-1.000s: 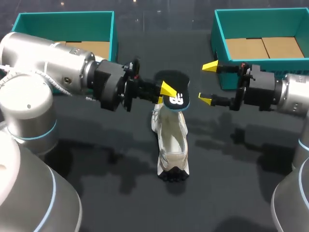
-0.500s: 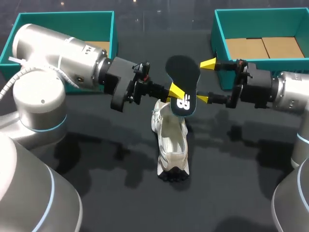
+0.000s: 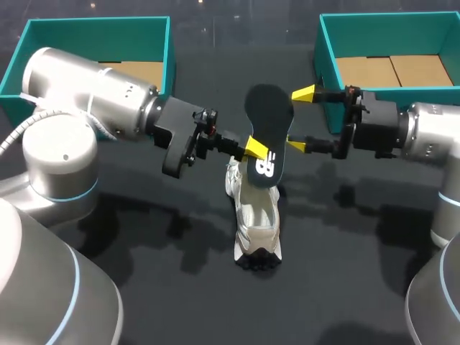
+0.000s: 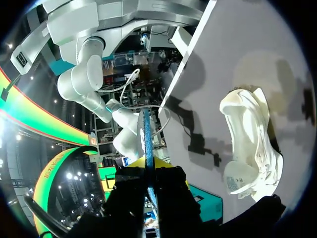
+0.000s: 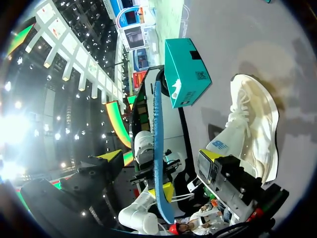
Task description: Take the shoe out of the shoebox, open the shoe tongue, remove and reinsert the insole, then place the shoe into the shoebox
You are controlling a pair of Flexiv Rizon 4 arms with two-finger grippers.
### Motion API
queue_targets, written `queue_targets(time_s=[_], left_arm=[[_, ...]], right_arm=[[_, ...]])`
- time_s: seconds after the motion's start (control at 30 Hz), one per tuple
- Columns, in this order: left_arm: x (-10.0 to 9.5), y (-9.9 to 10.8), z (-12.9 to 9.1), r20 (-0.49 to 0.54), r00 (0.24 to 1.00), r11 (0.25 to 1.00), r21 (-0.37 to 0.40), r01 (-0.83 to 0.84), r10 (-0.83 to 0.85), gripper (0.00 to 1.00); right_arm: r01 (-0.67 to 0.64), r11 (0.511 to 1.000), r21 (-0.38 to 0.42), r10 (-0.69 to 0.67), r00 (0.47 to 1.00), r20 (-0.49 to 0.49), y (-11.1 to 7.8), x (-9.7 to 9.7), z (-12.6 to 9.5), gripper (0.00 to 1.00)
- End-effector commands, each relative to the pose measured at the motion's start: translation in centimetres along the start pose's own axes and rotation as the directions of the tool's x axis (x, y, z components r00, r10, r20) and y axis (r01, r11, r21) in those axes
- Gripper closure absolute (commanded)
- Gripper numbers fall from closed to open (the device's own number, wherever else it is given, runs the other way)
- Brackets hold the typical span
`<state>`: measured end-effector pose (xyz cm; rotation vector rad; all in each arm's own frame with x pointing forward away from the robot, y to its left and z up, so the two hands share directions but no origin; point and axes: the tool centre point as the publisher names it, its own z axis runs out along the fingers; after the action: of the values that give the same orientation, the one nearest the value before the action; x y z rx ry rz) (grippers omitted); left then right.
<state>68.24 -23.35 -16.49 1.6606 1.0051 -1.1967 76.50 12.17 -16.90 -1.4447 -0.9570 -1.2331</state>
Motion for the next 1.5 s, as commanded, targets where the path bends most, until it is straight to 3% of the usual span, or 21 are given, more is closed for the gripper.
queue_targets(time_s=[0.03, 0.33, 0.47, 0.53, 0.57, 0.77, 1.1, 1.23, 1.3, 1.5], left_arm=[[0.4, 0.0, 0.0, 0.004, 1.0, 1.0, 0.012, -0.009, 0.009, 1.0], [0.9, -0.5, 0.4, -0.018, 1.0, 1.0, 0.003, -0.015, 0.015, 1.0], [1.0, -0.6, 0.5, -0.025, 1.0, 1.0, 0.003, -0.011, 0.011, 1.0], [1.0, -0.6, 0.5, -0.026, 1.0, 1.0, 0.002, -0.011, 0.011, 1.0], [1.0, -0.6, 0.5, -0.026, 1.0, 1.0, 0.002, -0.011, 0.011, 1.0], [1.3, -0.5, 0.6, -0.031, 0.999, 1.0, 0.006, -0.006, 0.007, 1.0], [2.0, -0.4, 0.5, -0.03, 1.0, 1.0, 0.005, 0.009, -0.009, 1.0], [2.1, -0.3, 0.4, -0.029, 1.0, 1.0, 0.003, 0.012, -0.011, 1.0], [2.2, -0.3, 0.4, -0.029, 0.999, 1.0, 0.003, 0.013, -0.013, 1.0], [2.3, -0.3, 0.3, -0.028, 0.999, 1.0, 0.001, 0.018, -0.018, 1.0]], right_arm=[[0.011, 1.0, -0.002, -0.011, 1.0, 0.005, 0.1, -0.1, 0.7, 0.0], [0.034, 0.999, -0.002, -0.034, 0.999, -0.022, 0.4, -0.6, 1.4, 0.0], [0.043, 0.999, 0.006, -0.042, 0.999, -0.02, 0.6, -0.6, 2.0, 0.15], [0.052, 0.999, 0.006, -0.052, 0.999, -0.013, 0.4, -0.6, 2.3, 0.42], [0.056, 0.998, 0.007, -0.055, 0.998, -0.011, 0.4, -0.6, 2.5, 0.5], [0.06, 0.998, 0.019, -0.06, 0.998, 0.008, 0.3, -0.7, 3.1, 0.51], [0.067, 0.997, 0.034, -0.067, 0.998, 0.012, 0.1, -0.7, 3.4, 0.64], [0.067, 0.997, 0.036, -0.067, 0.998, 0.015, 0.1, -0.8, 3.6, 0.8], [0.066, 0.997, 0.037, -0.067, 0.998, 0.016, 0.1, -0.8, 3.6, 0.97], [0.076, 0.996, 0.046, -0.077, 0.997, 0.022, 0.0, -0.9, 3.8, 1.0]])
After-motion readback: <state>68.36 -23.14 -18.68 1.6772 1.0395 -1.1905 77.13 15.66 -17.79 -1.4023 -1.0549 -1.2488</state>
